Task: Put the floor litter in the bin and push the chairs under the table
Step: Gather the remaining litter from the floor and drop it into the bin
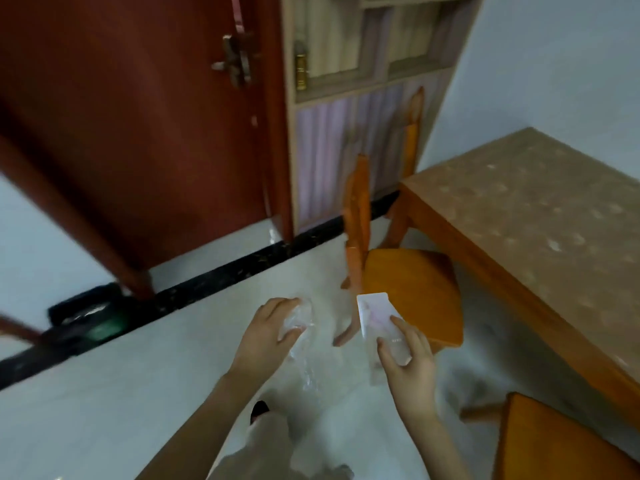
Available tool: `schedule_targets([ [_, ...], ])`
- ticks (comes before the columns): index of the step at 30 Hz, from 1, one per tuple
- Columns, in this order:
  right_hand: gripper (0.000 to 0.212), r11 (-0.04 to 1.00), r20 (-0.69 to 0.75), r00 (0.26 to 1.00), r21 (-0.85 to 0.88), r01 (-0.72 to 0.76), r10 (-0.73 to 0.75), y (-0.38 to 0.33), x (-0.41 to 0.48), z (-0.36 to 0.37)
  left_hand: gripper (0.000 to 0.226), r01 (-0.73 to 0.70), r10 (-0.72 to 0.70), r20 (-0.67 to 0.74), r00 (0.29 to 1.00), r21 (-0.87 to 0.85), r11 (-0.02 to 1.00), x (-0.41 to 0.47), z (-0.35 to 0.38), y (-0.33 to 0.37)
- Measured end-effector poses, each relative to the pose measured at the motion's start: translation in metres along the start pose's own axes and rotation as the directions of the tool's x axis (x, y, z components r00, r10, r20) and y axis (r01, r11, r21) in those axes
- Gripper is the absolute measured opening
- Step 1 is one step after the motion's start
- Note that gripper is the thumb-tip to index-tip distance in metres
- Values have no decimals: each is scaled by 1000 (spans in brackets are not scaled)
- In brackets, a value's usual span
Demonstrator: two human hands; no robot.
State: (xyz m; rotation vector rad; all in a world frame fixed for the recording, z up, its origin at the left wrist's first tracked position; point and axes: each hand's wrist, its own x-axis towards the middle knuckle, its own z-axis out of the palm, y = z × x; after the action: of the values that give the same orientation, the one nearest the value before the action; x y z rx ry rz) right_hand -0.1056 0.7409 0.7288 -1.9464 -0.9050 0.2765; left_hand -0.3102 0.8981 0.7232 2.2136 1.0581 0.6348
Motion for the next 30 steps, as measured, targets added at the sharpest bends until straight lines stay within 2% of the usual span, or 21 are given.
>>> schedule_targets([
  [5,37,986,231,959,60,155,-165,-63,-3,86,44,206,-193,-252,948,23,978,-51,-84,-63],
  [13,40,938,429,843,261,229,-326,-165,-57,274,44,472,-426,-392,815,21,882,-149,-210,-193],
  [17,42,915,506,772,318,246,-384,-225,-90,365,45,586,-520,-476,710,-11,810,-190,-285,-259],
  [22,47,905,569,707,320,280,-420,-280,-102,438,42,657,-572,-542,616,-48,752,-210,-358,-313],
  [30,45,909,686,597,287,303,-416,-331,-74,557,46,680,-661,-546,515,-209,703,-168,-397,-405],
])
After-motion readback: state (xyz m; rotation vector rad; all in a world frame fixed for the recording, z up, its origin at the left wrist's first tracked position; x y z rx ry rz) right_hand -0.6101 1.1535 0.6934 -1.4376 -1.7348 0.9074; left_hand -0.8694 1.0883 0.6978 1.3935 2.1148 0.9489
